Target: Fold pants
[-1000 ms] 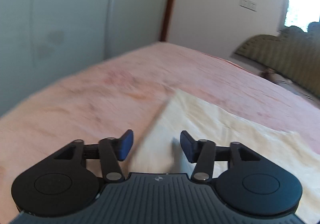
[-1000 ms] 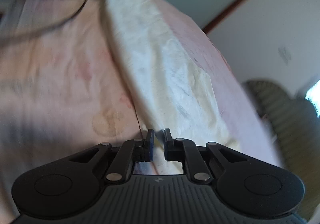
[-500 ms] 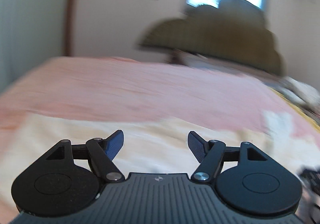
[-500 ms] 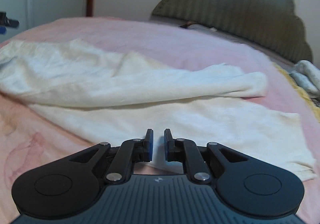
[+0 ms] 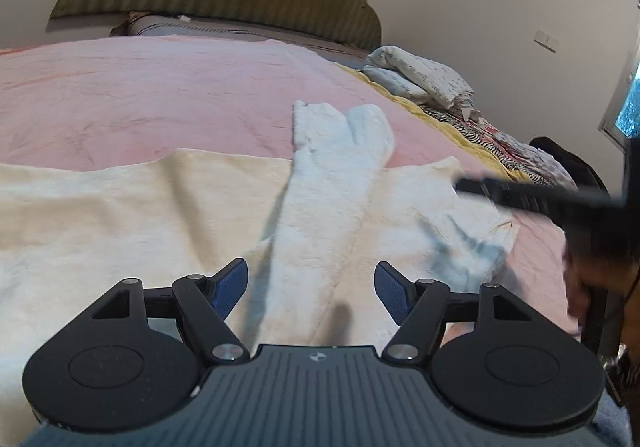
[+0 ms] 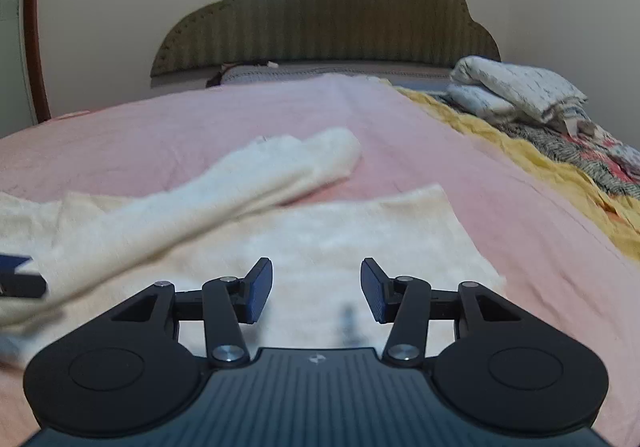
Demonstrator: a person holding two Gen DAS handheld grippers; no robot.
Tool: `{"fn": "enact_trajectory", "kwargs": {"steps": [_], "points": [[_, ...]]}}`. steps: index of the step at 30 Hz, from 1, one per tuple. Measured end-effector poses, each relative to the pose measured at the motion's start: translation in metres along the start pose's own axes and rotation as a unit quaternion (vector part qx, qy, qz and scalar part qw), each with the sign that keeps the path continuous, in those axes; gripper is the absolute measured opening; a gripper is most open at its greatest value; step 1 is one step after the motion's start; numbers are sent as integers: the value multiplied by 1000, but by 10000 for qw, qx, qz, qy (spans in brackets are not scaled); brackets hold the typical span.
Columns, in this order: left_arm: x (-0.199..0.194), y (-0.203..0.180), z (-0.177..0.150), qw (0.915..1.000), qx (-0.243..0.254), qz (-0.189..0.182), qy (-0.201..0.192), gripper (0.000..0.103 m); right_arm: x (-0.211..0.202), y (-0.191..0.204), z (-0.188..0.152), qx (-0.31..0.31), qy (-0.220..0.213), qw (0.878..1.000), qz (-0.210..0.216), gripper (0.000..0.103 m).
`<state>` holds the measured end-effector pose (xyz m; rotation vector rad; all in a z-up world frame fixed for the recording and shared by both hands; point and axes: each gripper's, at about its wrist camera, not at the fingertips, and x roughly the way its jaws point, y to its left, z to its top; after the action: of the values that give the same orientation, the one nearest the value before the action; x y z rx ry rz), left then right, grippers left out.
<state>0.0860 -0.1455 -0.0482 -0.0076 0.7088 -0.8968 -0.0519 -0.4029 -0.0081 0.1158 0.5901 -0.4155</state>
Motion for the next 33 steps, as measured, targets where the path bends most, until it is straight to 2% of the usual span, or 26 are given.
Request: {"fn": "enact_trajectory", "kwargs": {"steps": [1, 3, 6, 9, 11, 14, 15, 16, 17, 18, 21, 25, 29, 31, 33], "points": [[4, -3, -2, 9999, 91, -20, -48, 64, 5, 7, 12, -42, -67, 9999, 78, 48], [10, -9, -8, 9994, 327, 9, -104, 52, 23, 27, 38, -208, -175, 9992, 288, 48], [14, -10, -18, 9986, 468, 98, -207, 49, 68, 61, 69, -608, -135, 9974, 372, 48], [16, -8, -20, 9988, 410, 18, -257, 49, 131, 79, 95, -548, 365, 9972, 367, 49], [17, -4, -22, 9993, 287, -69, -246, 51, 174, 84, 104, -320, 824, 9960, 122, 49], [18, 0, -23, 9994, 162, -180, -237, 55, 220, 83, 107, -34, 1392, 9897, -333, 62], [19, 0, -23, 9994, 170, -210, -237, 59, 224, 83, 108, -17, 1320, 9906, -358, 63], [18, -1, -24, 9992, 195, -241, -236, 61, 226, 83, 108, -80, 1261, 9914, -327, 63], [18, -2, -24, 9991, 230, -256, -235, 64, 226, 83, 108, -156, 1245, 9918, -249, 56], [19, -2, -24, 9990, 267, -263, -232, 67, 225, 80, 109, -126, 1200, 9925, -178, 36], [21, -3, -22, 9987, 285, -354, -223, 70, 212, 60, 107, 327, 984, 9946, -86, 13], [21, 3, -23, 9983, 140, -514, -232, 70, 184, 32, 102, 819, 596, 9948, 71, 9], [20, 2, -23, 9985, 185, -454, -241, 68, 143, -1, 96, 1250, 169, 9918, 181, 9], [20, -1, -23, 9988, 230, -337, -265, 58, 120, -24, 89, 1510, -18, 9883, 226, 8], [19, -2, -22, 9991, 272, -205, -258, 32, 97, -49, 78, 1831, -159, 9826, 260, 8]]}}
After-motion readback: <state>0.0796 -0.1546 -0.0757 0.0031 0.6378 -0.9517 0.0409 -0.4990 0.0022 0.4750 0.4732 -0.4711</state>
